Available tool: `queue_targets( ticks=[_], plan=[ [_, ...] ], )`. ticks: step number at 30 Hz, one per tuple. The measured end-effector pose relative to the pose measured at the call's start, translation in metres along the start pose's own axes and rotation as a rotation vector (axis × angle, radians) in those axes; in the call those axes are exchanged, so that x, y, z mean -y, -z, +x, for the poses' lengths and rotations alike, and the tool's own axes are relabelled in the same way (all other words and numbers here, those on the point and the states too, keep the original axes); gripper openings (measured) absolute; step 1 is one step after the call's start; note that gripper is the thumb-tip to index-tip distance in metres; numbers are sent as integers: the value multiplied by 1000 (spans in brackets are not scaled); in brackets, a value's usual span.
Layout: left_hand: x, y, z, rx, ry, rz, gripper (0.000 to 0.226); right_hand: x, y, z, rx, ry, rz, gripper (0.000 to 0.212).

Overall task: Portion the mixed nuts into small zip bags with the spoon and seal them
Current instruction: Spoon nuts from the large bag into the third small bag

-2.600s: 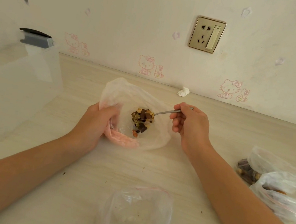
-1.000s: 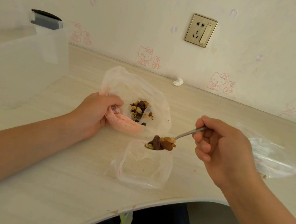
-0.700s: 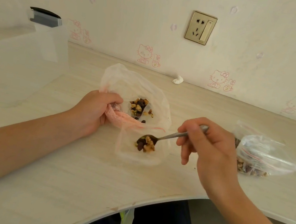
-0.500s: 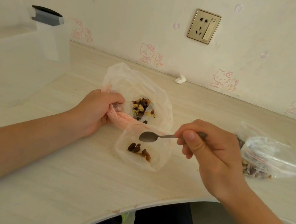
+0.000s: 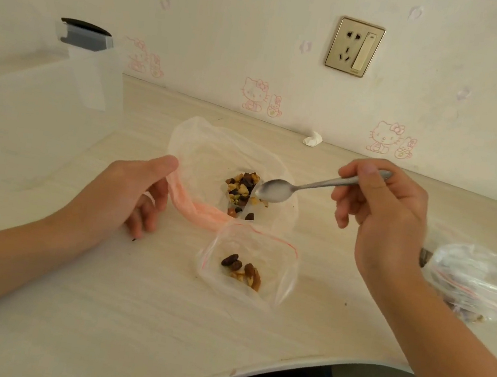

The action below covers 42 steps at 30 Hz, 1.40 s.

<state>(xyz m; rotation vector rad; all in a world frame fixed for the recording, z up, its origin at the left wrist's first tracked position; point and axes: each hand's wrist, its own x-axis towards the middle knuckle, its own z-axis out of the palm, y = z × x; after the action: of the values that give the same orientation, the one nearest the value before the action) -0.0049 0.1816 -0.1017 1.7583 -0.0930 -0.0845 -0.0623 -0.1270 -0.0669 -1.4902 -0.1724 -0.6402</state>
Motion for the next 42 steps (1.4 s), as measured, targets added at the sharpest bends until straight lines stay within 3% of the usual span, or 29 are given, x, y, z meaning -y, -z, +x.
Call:
queue_targets(
  ticks=[5, 10, 14, 16, 17, 20, 22, 26, 28, 32, 35, 38, 42],
  plan=[
    [-9, -18, 26, -69, 79, -53, 58, -28, -28, 34, 172, -23, -124, 28],
    [-11, -38, 66, 4, 146, 43, 16, -49, -49, 61, 195, 5, -244, 29],
    [-12, -52, 88, -18, 153, 84, 29, -59, -49, 73, 171, 25, -285, 29],
    [-12, -53, 95, -31, 137, 104, 18, -62, -45, 71, 165, 32, -294, 28],
    [-13, -54, 96, -12, 121, 100, 9, -62, -42, 70, 157, 39, -301, 27],
    [-15, -50, 97, 117, 79, 197, 28, -56, -34, 70, 105, 56, -324, 27],
    [-19, -48, 96, 178, 41, 359, 28, -53, -31, 72, 70, 65, -346, 28],
    [-25, -44, 96, 213, 117, 458, 27, -52, -32, 71, 72, 34, -379, 29],
    [-25, -43, 95, 204, 156, 401, 24, -53, -32, 70, 80, 9, -359, 30],
    [-27, -46, 90, 245, 276, -10, 21, -56, -31, 68, 64, -62, -242, 31],
    [-26, -50, 87, 302, 275, -185, 15, -61, -34, 67, 69, -139, -194, 32],
    [-24, -50, 86, 346, 279, -248, 13, -68, -35, 67, 46, -256, -150, 32],
    [-26, -46, 88, 343, 265, -156, 16, -73, -34, 69, -59, -416, -72, 29]
  ],
)
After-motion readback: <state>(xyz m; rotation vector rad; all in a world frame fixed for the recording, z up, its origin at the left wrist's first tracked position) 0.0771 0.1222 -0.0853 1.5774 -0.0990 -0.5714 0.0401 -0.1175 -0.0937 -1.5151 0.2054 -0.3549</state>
